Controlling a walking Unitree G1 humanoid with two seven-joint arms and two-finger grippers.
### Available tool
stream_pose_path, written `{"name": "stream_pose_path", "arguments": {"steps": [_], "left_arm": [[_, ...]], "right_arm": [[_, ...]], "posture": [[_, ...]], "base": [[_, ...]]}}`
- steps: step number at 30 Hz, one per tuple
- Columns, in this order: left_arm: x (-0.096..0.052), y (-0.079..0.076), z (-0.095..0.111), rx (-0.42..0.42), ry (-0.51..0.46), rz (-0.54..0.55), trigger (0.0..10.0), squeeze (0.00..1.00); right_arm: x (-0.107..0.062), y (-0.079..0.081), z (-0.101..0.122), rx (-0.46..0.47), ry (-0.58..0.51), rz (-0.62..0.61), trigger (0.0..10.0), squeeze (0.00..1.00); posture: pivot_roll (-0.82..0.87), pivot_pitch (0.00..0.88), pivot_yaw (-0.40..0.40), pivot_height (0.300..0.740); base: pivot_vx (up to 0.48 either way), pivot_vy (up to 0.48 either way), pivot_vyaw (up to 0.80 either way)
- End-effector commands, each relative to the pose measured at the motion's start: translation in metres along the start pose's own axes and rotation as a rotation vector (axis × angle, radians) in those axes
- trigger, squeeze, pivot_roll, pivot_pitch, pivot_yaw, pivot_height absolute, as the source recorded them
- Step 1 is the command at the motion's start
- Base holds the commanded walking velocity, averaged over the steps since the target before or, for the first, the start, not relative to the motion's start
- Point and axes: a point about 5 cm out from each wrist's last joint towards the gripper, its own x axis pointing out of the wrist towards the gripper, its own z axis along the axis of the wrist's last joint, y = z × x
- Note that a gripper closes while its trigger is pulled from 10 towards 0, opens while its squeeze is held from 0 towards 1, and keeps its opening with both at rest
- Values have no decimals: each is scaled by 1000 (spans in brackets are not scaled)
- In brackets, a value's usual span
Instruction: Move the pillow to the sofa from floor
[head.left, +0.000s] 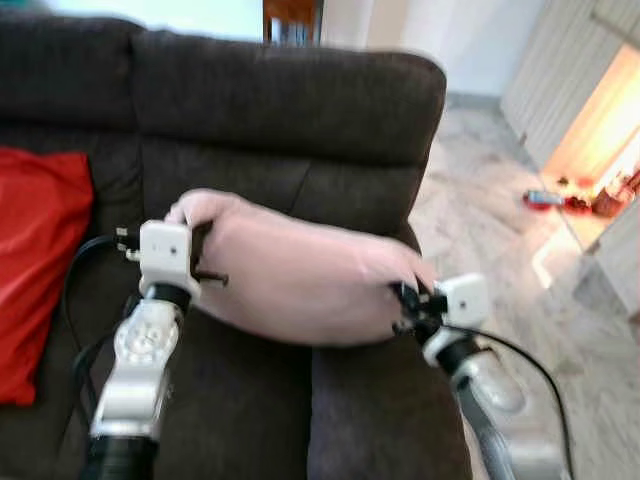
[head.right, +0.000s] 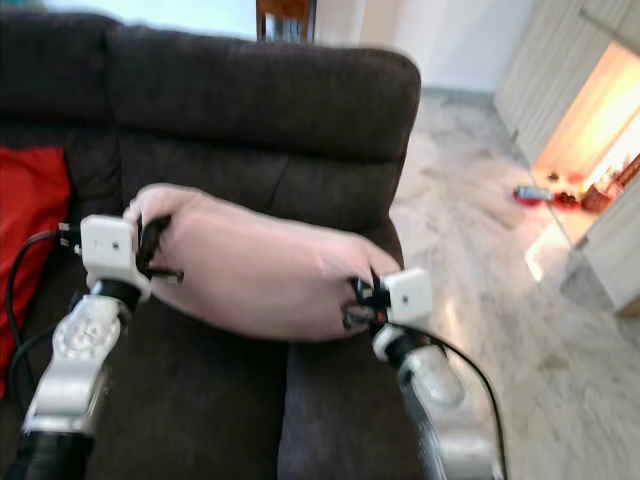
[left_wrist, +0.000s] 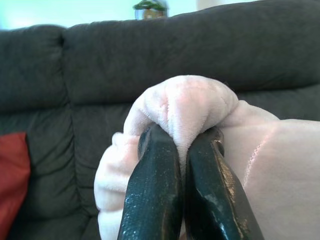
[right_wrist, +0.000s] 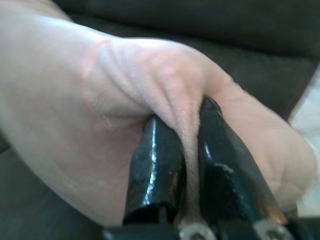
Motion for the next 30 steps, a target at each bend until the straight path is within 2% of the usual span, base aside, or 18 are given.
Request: {"name": "stream_pose_path", "arguments": {"steps": [1, 3, 5, 6, 8, 10, 11, 13, 15, 20, 25, 26, 30], "left_arm": [[10, 12, 24, 12, -85, 23, 10000, 0], [12, 18, 28, 25, -82, 11, 10000, 0], [13, 23, 27, 72, -61, -8, 10000, 0], [13, 23, 27, 72, -61, -8, 10000, 0], [14, 26, 23, 102, -29, -19, 10000, 0], [15, 28, 19, 123, -5, -16, 10000, 0], [17, 30, 13, 139, 33, 3, 10000, 0], [18, 29, 8, 154, 59, 1, 10000, 0], [19, 25, 2, 141, 77, -20, 10000, 0], [26, 16, -13, 161, 129, -47, 10000, 0], [38, 10, -20, 175, 155, -48, 10000, 0], [43, 10, -19, 183, 152, -31, 10000, 0], [58, 7, -11, 178, 123, -19, 10000, 0]], "right_arm": [[-3, 3, 17, -51, -31, 79, 10000, 0], [-7, 14, 22, -39, 12, 230, 10000, 0], [-16, 25, 18, -108, 111, 382, 10000, 0], [-16, 25, 18, -108, 111, 382, 10000, 0], [-25, 33, 15, -87, 205, 499, 10000, 0], [-32, 40, 13, -38, 250, 566, 10000, 0], [-43, 51, 10, -50, 299, 675, 10000, 0], [-51, 56, 7, -38, 330, 729, 10000, 0], [-56, 57, 3, -18, 360, 739, 10000, 0], [-58, 41, 0, 76, 375, 648, 10000, 0], [-50, 33, -4, 229, 288, 529, 10000, 0], [-47, 33, -5, 283, 257, 502, 10000, 0], [-45, 36, -6, 390, 195, 495, 10000, 0]], "posture": [[78, 0, -93, 740], [78, 0, -93, 740], [77, 0, -94, 740], [77, 0, -94, 740], [77, 0, -96, 740], [75, 0, -100, 740], [75, 0, -100, 740], [74, 0, -102, 740], [72, 0, -101, 740], [61, 0, -102, 740], [57, 0, -104, 740], [57, 0, -106, 740], [68, 0, -108, 740]], "base": [[0, 0, 0], [0, 0, 0], [0, 0, 0], [0, 0, 0], [0, 0, 0], [0, 0, 0], [0, 0, 0], [0, 0, 0], [0, 0, 0], [0, 0, 0], [0, 0, 0], [0, 0, 0], [0, 0, 0]]}}
